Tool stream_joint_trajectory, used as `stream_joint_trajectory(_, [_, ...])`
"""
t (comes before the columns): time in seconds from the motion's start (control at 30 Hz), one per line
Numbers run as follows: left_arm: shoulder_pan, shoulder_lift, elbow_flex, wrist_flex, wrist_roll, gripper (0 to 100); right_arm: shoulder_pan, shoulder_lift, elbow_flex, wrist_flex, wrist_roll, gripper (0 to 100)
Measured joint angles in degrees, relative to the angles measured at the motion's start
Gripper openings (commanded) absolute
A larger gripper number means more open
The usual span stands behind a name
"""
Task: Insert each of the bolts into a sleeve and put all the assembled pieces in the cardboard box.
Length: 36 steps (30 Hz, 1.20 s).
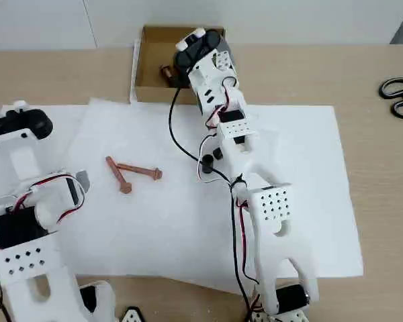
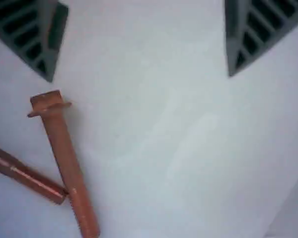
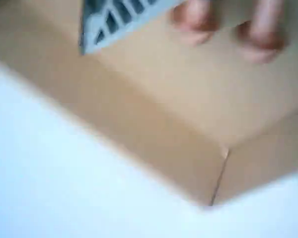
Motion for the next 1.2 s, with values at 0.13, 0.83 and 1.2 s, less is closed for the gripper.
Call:
stream_joint_trajectory(0.13, [0.0,0.0,0.0,0.0,-0.1,21,0.3,-0.3,-0.6,0.5,0.0,19.9])
stream_joint_trajectory(0.83, [0.0,0.0,0.0,0.3,-0.1,21,4.9,-37.4,-0.6,66.3,0.1,19.9])
stream_joint_trajectory(1.2, [0.0,0.0,0.0,2.5,-0.2,21,3.9,-47.4,-0.7,102.9,0.1,19.9])
